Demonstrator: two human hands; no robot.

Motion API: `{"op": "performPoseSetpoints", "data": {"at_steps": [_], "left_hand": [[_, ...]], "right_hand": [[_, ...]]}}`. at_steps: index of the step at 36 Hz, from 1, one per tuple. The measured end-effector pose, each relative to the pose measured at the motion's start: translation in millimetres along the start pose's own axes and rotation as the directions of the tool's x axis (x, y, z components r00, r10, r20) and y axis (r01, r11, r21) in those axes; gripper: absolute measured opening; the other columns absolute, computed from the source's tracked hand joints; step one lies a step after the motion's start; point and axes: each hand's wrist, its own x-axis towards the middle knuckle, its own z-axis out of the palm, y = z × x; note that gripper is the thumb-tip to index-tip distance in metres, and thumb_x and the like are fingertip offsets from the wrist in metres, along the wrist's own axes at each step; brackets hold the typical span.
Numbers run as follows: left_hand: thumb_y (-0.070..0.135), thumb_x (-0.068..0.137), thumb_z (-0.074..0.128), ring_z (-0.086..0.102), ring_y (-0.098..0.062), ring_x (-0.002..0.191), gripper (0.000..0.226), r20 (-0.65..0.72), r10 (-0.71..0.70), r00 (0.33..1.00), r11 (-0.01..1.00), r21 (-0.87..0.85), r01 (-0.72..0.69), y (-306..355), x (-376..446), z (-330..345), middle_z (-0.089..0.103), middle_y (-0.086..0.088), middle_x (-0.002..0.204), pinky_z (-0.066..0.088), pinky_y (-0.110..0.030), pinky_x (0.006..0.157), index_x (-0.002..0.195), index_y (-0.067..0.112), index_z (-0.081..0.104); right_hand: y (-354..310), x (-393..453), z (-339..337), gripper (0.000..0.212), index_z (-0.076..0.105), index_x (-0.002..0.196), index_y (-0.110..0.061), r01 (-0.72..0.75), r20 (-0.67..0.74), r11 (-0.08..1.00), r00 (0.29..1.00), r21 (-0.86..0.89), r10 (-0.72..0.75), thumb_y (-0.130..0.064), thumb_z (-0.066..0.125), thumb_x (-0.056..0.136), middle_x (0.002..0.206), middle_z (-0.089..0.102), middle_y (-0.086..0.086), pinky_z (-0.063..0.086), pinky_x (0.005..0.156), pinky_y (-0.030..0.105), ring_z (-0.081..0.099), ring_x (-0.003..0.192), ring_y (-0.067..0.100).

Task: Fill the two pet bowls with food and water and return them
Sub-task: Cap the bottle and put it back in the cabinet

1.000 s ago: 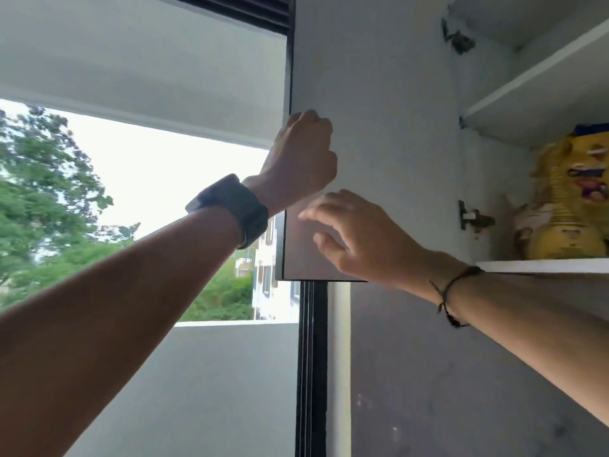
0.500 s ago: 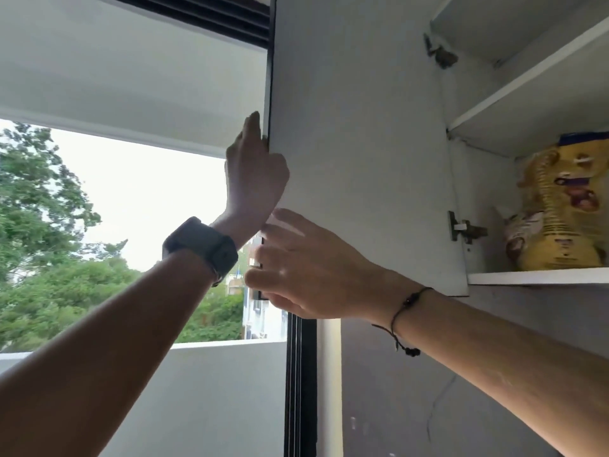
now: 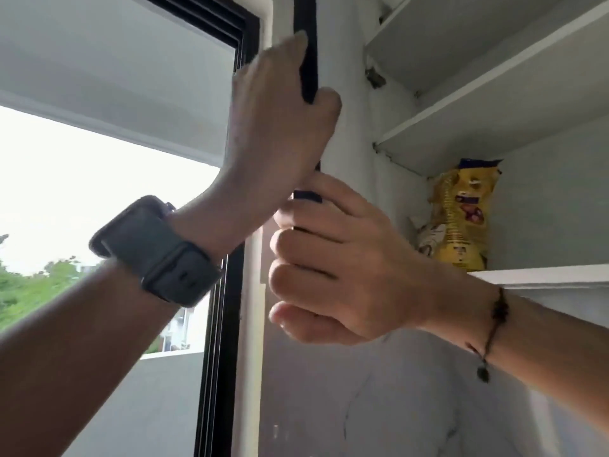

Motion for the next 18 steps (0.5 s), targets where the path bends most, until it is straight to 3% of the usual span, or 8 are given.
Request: {"op": "performPoseSetpoints", "data": {"at_steps": [3,6,8,10,11,14,18], "left_hand": [[0.013,0.078,0.051,0.042,-0.015,0.057,0.011,0.024,0.028,0.999,0.987,-0.160,-0.024,24.7,3.8,22.4,0.047,0.002,0.063,0.034,-0.027,0.052,0.083,0.003,0.052],[0.012,0.074,0.051,0.043,-0.026,0.073,0.024,0.046,0.047,0.998,0.944,-0.330,-0.029,54.7,6.9,46.8,0.041,0.007,0.073,0.028,-0.021,0.058,0.095,0.002,0.052],[0.010,0.078,0.052,0.047,-0.027,0.104,0.043,0.082,0.045,0.996,0.933,-0.359,-0.012,76.5,7.9,66.0,0.052,-0.001,0.104,0.028,-0.011,0.067,0.121,0.002,0.048],[0.008,0.083,0.051,0.025,-0.018,0.138,0.067,0.149,0.045,0.988,0.911,-0.412,0.021,98.5,6.0,85.0,0.029,-0.010,0.150,0.014,0.001,0.082,0.144,0.002,0.024],[0.007,0.083,0.050,0.015,-0.016,0.142,0.072,0.169,0.051,0.984,0.894,-0.446,0.030,108.9,4.5,93.9,0.016,-0.011,0.156,0.010,0.002,0.086,0.146,0.002,0.015],[0.001,0.082,0.047,-0.002,-0.022,0.146,0.078,0.236,0.042,0.971,0.853,-0.514,0.088,136.7,1.9,117.9,-0.001,-0.015,0.158,0.001,-0.015,0.110,0.148,0.001,0.006],[-0.004,0.079,0.041,-0.013,-0.028,0.145,0.080,0.272,0.038,0.962,0.844,-0.524,0.115,166.5,-2.9,149.4,-0.011,-0.017,0.157,-0.002,-0.030,0.119,0.147,0.000,0.000]], "right_hand": [[8.1,-13.9,-44.7,0.039,0.062,0.063,-0.008,0.028,0.116,0.996,0.993,-0.087,-0.018,-0.024,0.041,0.091,0.064,0.060,0.012,0.045,0.090,0.044,0.062,0.070,0.028],[15.2,-27.3,-88.2,0.038,0.062,0.060,-0.008,0.078,0.238,0.981,0.971,-0.179,-0.034,-0.024,0.044,0.089,0.065,0.062,0.013,0.045,0.090,0.043,0.063,0.072,0.030],[19.2,-36.3,-119.3,0.041,0.064,0.061,-0.007,0.109,0.344,0.966,0.939,-0.233,-0.023,-0.026,0.042,0.090,0.068,0.064,0.014,0.045,0.092,0.043,0.064,0.074,0.032],[22.1,-45.2,-150.3,0.043,0.067,0.066,-0.006,0.142,0.459,0.950,0.889,-0.277,0.001,-0.031,0.042,0.091,0.075,0.066,0.014,0.043,0.097,0.043,0.064,0.081,0.033],[23.5,-49.6,-165.0,0.041,0.067,0.071,-0.005,0.160,0.513,0.943,0.858,-0.292,0.014,-0.033,0.043,0.090,0.079,0.067,0.014,0.041,0.099,0.043,0.062,0.086,0.034],[26.7,-61.4,-204.0,0.034,0.065,0.087,-0.005,0.207,0.660,0.924,0.749,-0.321,0.061,-0.036,0.051,0.090,0.090,0.069,0.014,0.038,0.104,0.043,0.057,0.101,0.033],[30.3,-73.9,-242.5,0.036,0.062,0.102,-0.004,0.275,0.809,0.903,0.576,-0.331,0.121,-0.038,0.058,0.090,0.102,0.069,0.014,0.042,0.101,0.047,0.056,0.109,0.033]]}}
